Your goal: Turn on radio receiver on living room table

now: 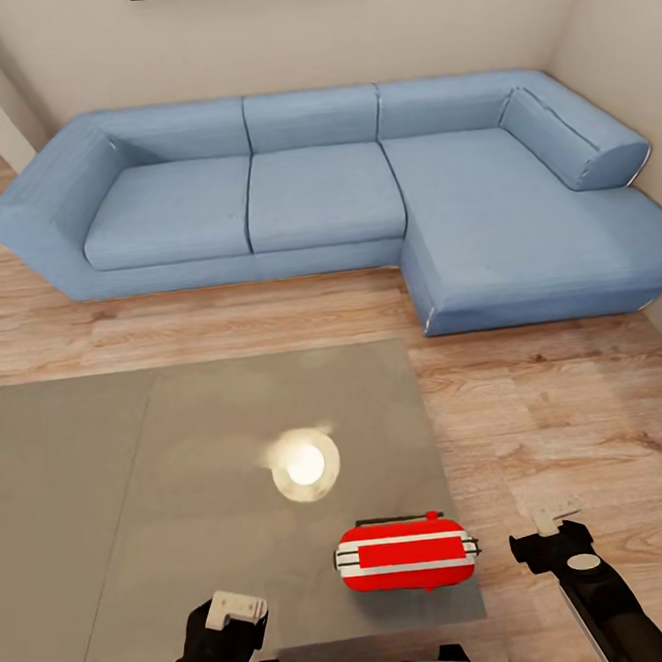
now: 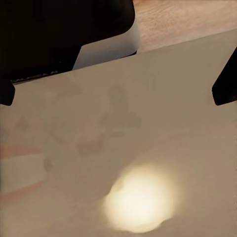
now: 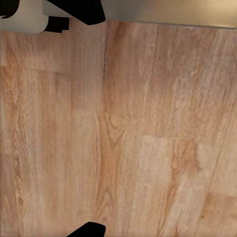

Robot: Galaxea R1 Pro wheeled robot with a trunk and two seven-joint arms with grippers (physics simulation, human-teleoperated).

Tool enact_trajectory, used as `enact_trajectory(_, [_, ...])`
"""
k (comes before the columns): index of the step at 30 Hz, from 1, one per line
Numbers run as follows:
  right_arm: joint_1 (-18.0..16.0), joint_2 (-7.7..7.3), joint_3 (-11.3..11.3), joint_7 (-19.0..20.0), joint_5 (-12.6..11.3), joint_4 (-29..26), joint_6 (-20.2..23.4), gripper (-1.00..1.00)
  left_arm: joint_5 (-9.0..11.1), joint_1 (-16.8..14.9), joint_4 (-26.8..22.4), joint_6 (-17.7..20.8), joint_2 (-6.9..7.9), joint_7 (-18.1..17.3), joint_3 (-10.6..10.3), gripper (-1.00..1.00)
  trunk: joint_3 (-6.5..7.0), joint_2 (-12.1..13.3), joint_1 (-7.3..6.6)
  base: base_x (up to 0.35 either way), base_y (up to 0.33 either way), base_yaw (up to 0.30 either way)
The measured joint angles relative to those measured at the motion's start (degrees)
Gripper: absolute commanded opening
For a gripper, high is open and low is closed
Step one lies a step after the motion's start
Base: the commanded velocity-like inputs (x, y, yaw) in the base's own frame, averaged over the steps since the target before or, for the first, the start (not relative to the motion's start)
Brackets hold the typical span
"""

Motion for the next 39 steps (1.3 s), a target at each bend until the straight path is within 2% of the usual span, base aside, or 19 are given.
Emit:
enact_trajectory(20, [0.00, -0.16, -0.71, -0.03, -0.43, -0.05, -0.31, 1.00, 0.00, 0.05, -0.10, 0.00, -0.01, 0.38, 0.01, 1.00, -1.16, 0.00, 0.00, 0.000, 0.000, 0.003])
enact_trajectory(27, [0.00, -0.10, -2.45, -0.02, -0.47, -0.04, -0.40, 1.00, 0.00, 0.03, -0.10, -0.01, -0.01, 0.41, 0.02, 1.00, -1.75, 0.00, 0.00, 0.000, 0.000, 0.000])
enact_trajectory(39, [0.00, -0.09, -2.78, 0.00, -0.48, -0.02, -0.45, 1.00, 0.00, 0.00, -0.10, 0.00, -0.09, 0.49, -0.01, 1.00, -2.86, 0.00, 0.00, 0.000, 0.000, 0.000])
